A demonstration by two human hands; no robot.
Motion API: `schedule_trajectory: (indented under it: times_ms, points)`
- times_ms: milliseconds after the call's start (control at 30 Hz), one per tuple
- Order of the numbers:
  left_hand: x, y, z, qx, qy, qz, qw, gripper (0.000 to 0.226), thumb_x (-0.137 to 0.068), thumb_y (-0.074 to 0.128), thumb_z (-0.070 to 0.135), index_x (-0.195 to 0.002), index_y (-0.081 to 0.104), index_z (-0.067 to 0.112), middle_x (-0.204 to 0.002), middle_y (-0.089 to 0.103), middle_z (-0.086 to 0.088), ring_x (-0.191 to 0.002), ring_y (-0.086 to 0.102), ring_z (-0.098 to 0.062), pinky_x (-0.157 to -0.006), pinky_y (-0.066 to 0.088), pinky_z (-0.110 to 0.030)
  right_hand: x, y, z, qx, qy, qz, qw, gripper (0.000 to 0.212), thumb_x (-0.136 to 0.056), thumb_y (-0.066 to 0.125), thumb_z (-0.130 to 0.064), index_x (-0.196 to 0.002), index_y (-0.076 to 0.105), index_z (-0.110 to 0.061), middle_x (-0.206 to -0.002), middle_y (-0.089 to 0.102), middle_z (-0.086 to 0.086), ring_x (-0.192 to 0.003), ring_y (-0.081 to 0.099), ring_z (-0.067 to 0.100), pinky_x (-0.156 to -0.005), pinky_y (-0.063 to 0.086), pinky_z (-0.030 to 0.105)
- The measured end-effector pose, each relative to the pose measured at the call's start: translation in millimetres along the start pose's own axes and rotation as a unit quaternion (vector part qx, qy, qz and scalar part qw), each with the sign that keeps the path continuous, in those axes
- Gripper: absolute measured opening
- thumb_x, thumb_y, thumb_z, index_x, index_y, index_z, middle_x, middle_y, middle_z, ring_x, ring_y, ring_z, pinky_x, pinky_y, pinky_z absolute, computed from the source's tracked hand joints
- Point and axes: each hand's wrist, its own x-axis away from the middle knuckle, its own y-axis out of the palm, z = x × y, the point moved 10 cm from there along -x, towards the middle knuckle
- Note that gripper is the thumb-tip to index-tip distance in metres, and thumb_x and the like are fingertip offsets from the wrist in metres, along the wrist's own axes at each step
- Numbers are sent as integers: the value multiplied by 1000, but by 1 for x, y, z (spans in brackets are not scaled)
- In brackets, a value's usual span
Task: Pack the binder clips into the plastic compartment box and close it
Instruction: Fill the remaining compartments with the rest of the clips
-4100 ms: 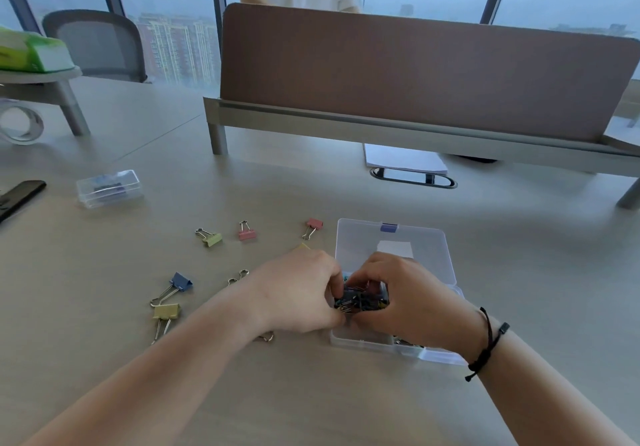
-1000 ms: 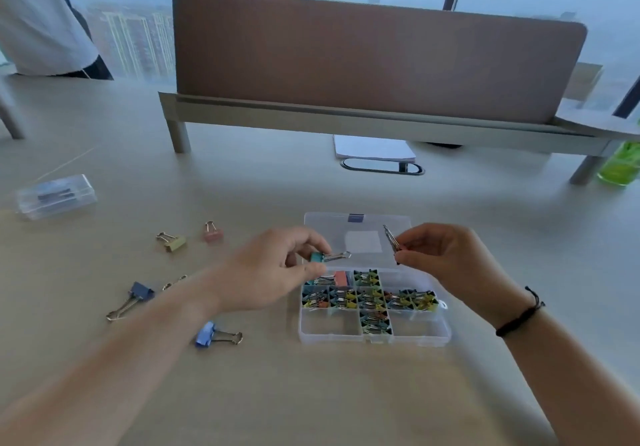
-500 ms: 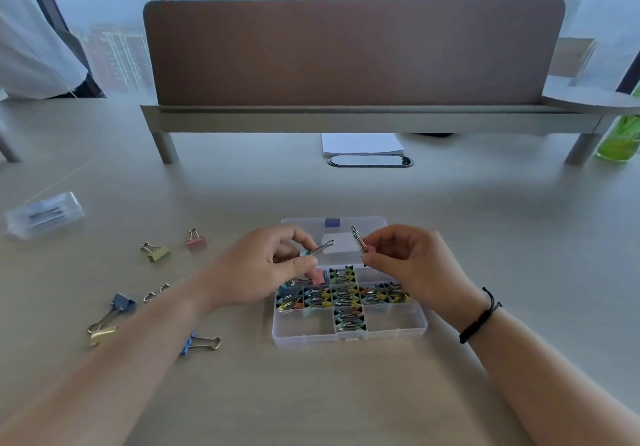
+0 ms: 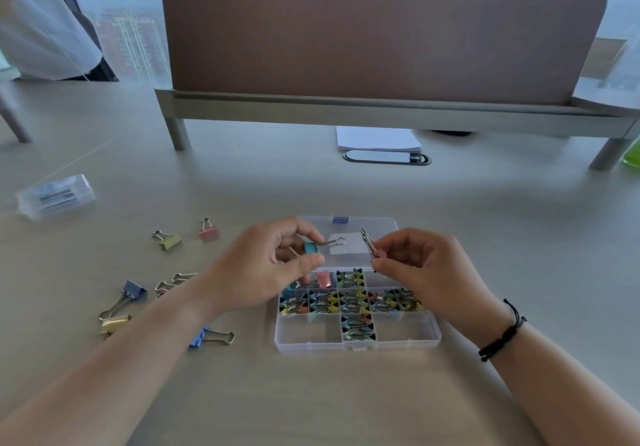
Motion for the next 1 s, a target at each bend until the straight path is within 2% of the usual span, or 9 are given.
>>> schedule_trajectory:
  times_ms: [233,400,500,633,667,767,800,900,1000]
  points:
    - [2,-2,-1,-55,3,-2,998,18,-89,70,28,-106,67,25,-88,74,14,-69,69,-21,-68,59,-39,2,6,-2,-11,-2,-22,1000,18,-76,80,-6,-90,75,-16,-81,76,-1,-78,73,15,-77,58,23]
    - [3,-1,-2,-82,8,-4,997,18,-87,72,30,-105,68,31,-84,71,20,-72,67,-12,-64,55,-23,2,-3,-12,0,-7,-60,998,24,-74,81,-4,-94,74,-16,-85,77,0,-81,74,14,-78,56,19]
    - [3,-1,-3,-94,9,-4,996,18,-85,74,34,-103,68,34,-82,71,16,-71,66,-8,-61,50,-14,6,-5,-17,97,-26,-104,990,21,-74,82,-10,-90,73,-20,-84,76,-7,-87,72,6,-84,52,15]
    - [3,-1,-2,-99,14,-2,995,19,-84,73,36,-102,69,35,-82,68,20,-74,64,-9,-61,49,-12,9,-8,-24,228,-61,-110,966,18,-77,81,-19,-85,72,-32,-85,72,-21,-90,68,-5,-85,45,7]
    - [3,-1,-2,-100,14,-1,995,19,-84,73,36,-102,69,35,-82,67,21,-74,64,-9,-61,49,-12,9,-9,-25,247,-65,-108,961,18,-77,80,-21,-85,71,-35,-86,72,-23,-88,68,-2,-85,47,10]
    - [3,0,-1,-105,21,-5,994,19,-84,72,35,-103,68,35,-83,67,25,-77,64,-8,-63,48,-11,9,-12,-22,286,-67,-107,950,14,-78,77,-32,-86,69,-40,-91,70,-25,-79,70,23,-80,56,36]
    - [3,0,-1,-106,23,-5,994,19,-84,71,35,-103,68,35,-83,67,26,-78,64,-7,-63,48,-10,9,-13,-22,286,-67,-107,950,14,-78,76,-33,-86,69,-41,-91,70,-25,-80,70,22,-80,56,38]
    - [2,-1,-1,-108,26,-2,994,20,-84,70,38,-103,68,36,-83,67,24,-77,64,-8,-62,48,-11,9,-13,-22,264,-69,-106,956,19,-79,78,-30,-92,70,-40,-87,70,-25,-90,66,0,-86,52,24]
    - [2,-1,0,-112,31,-1,993,18,-86,70,35,-104,67,36,-85,67,22,-77,64,-11,-64,51,-14,9,-8,-22,250,-76,-106,959,21,-80,77,-30,-97,70,-40,-88,69,-25,-92,63,-2,-82,51,21]
